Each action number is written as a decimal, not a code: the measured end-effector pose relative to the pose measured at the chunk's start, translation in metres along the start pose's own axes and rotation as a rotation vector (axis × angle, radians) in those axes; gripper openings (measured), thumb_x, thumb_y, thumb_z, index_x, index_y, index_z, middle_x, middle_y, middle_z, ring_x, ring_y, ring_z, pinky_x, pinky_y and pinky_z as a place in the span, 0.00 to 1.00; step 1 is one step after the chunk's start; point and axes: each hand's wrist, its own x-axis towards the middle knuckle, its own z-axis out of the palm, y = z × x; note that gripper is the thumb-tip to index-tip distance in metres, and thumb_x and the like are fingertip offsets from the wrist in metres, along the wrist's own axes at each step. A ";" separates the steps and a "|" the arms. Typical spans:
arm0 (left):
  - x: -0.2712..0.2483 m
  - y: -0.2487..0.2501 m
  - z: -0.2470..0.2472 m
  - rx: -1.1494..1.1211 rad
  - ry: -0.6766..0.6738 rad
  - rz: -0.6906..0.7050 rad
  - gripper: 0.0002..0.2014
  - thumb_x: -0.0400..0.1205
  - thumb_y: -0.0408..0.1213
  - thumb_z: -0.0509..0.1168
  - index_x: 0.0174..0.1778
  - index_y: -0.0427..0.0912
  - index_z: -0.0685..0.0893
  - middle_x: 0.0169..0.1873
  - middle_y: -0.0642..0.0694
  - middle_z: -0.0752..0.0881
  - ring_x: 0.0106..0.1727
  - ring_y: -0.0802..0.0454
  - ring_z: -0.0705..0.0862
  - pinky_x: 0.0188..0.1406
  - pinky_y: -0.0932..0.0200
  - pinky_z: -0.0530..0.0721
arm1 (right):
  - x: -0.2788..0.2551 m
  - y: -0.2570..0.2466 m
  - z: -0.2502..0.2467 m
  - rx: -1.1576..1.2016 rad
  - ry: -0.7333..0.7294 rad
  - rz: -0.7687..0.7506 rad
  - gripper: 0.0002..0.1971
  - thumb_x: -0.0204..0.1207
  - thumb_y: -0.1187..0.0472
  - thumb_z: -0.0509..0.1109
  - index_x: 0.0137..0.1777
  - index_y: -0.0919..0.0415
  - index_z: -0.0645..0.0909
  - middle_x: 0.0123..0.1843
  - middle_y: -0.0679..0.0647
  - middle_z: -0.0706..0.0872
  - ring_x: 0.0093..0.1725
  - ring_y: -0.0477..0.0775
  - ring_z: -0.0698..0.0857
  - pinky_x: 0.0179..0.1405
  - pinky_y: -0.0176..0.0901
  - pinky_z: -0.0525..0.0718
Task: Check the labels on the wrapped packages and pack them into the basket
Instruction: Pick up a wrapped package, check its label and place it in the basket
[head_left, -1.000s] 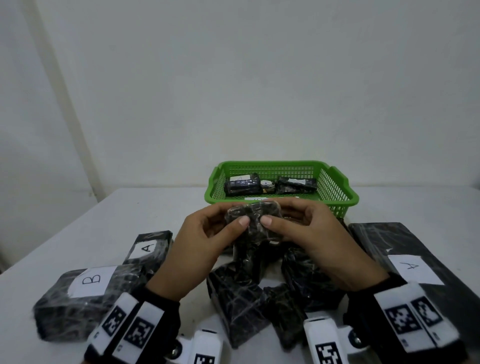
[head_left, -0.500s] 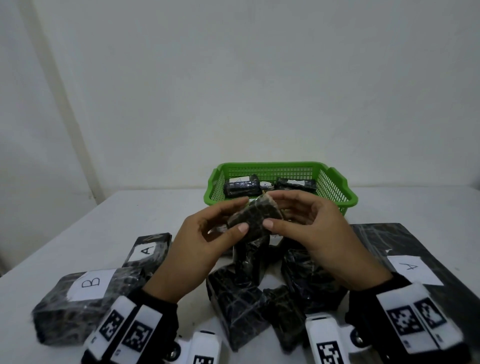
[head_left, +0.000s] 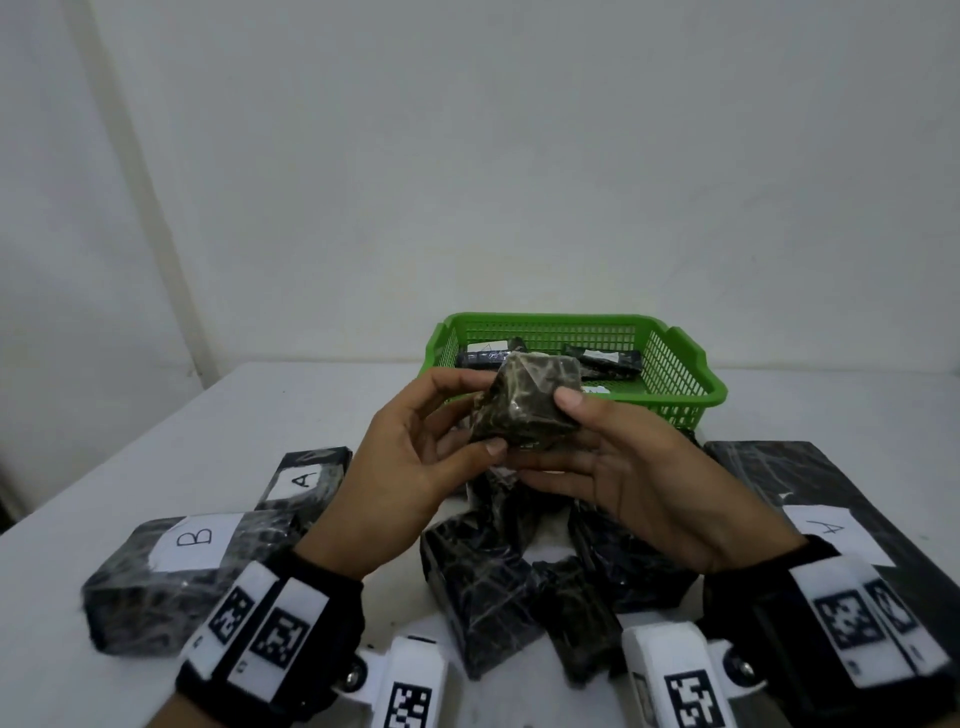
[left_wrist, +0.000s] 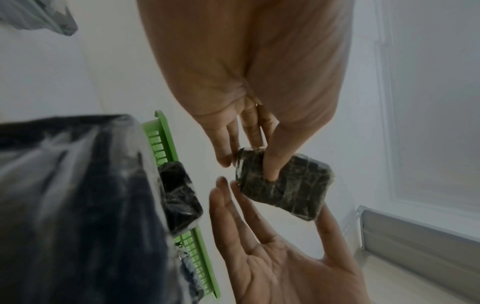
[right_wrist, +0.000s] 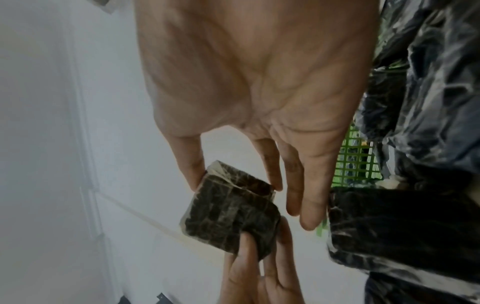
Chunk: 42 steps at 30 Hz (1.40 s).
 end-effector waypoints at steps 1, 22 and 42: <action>0.000 0.000 0.000 0.008 -0.018 -0.002 0.21 0.75 0.24 0.71 0.65 0.34 0.78 0.65 0.43 0.87 0.69 0.49 0.86 0.65 0.57 0.85 | 0.001 0.000 0.000 0.016 -0.003 -0.021 0.21 0.79 0.54 0.74 0.66 0.68 0.88 0.64 0.67 0.92 0.64 0.65 0.92 0.67 0.54 0.90; 0.000 -0.003 -0.003 0.039 0.038 -0.122 0.31 0.77 0.38 0.78 0.77 0.43 0.78 0.68 0.47 0.87 0.69 0.51 0.86 0.64 0.60 0.85 | 0.005 0.008 -0.003 -0.312 0.090 -0.218 0.31 0.64 0.64 0.85 0.69 0.52 0.85 0.62 0.49 0.95 0.63 0.48 0.92 0.68 0.44 0.88; -0.001 0.003 0.002 0.177 0.087 -0.016 0.27 0.74 0.35 0.76 0.71 0.44 0.82 0.62 0.47 0.90 0.67 0.50 0.87 0.68 0.48 0.84 | 0.003 0.007 -0.004 -0.334 0.118 -0.185 0.27 0.65 0.59 0.88 0.65 0.48 0.88 0.61 0.49 0.94 0.58 0.50 0.95 0.58 0.43 0.92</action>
